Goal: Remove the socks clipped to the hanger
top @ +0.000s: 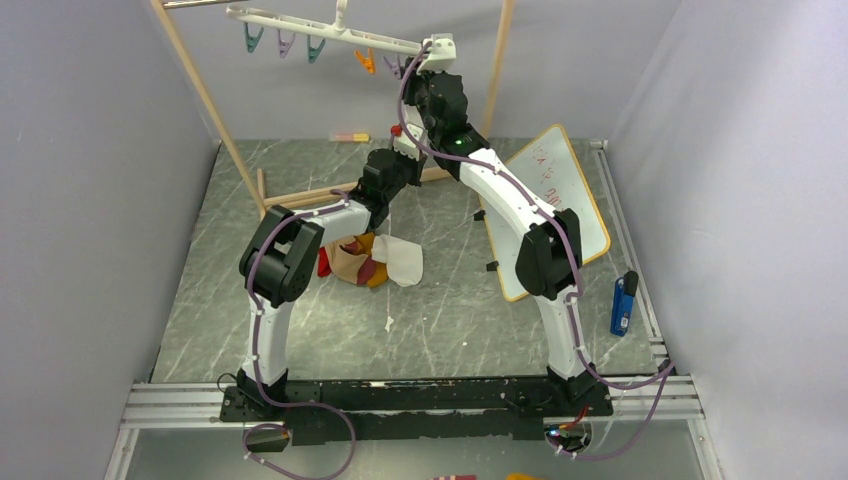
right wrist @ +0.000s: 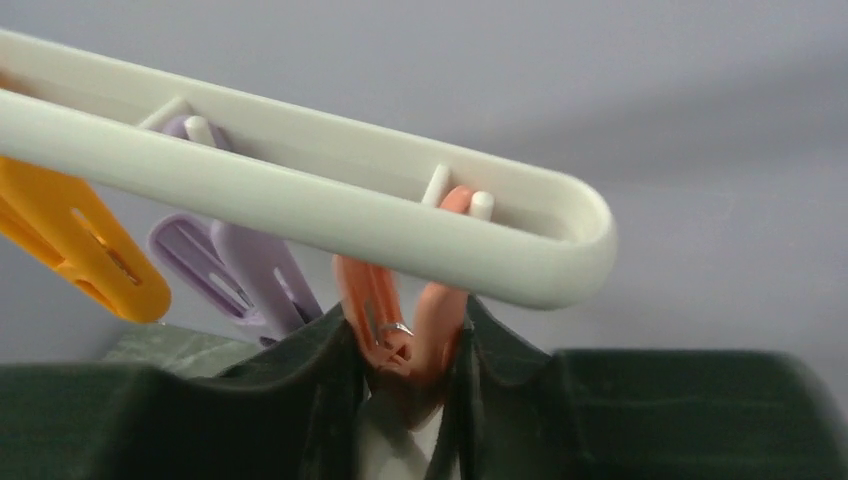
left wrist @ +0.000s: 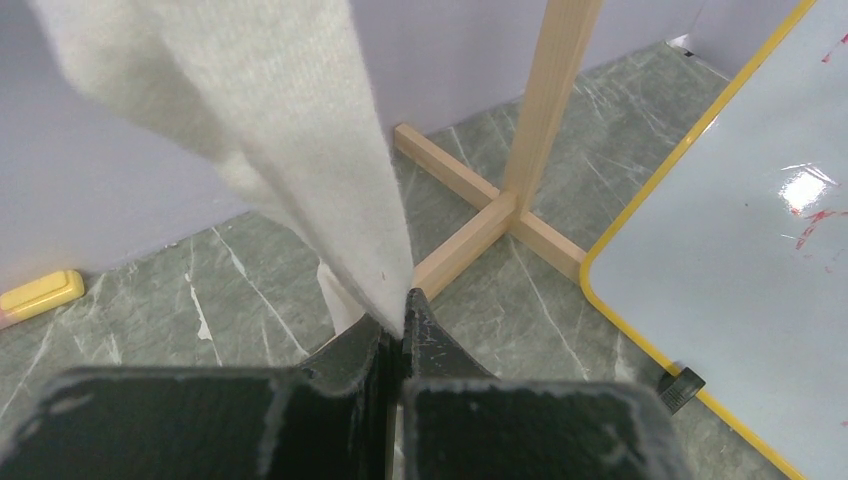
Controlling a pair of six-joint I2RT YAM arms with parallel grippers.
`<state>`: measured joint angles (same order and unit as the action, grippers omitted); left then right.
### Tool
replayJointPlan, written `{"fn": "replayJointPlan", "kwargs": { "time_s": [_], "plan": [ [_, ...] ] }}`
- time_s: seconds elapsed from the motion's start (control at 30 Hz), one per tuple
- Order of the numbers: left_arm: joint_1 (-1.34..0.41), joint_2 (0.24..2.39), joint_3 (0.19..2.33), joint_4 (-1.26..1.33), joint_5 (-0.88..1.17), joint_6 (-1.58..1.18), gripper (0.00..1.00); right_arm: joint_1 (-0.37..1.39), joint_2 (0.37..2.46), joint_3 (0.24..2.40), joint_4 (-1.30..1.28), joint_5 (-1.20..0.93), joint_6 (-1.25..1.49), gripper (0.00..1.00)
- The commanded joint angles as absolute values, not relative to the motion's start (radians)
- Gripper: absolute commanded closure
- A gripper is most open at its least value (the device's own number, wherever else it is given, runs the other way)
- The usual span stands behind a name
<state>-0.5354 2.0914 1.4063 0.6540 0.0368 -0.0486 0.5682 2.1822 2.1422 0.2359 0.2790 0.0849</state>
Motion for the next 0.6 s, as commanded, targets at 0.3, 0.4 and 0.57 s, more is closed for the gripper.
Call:
{"fn": "replayJointPlan", "kwargs": {
  "time_s": [0.3,0.4,0.57],
  "plan": [
    [-0.543,2.037,1.4,0.682,0.032,-0.064,0.95,0.566,2.149,2.143,0.284,0.26,0.076,1.0],
    [-0.542,2.037,1.402,0.681,0.033,-0.066,0.95,0.566,2.148,2.145,0.284,0.256,0.074,1.0],
    [-0.543,2.037,1.407,0.679,0.035,-0.065,0.95,0.566,2.145,2.15,0.278,0.231,0.071,1.0]
  ]
}}
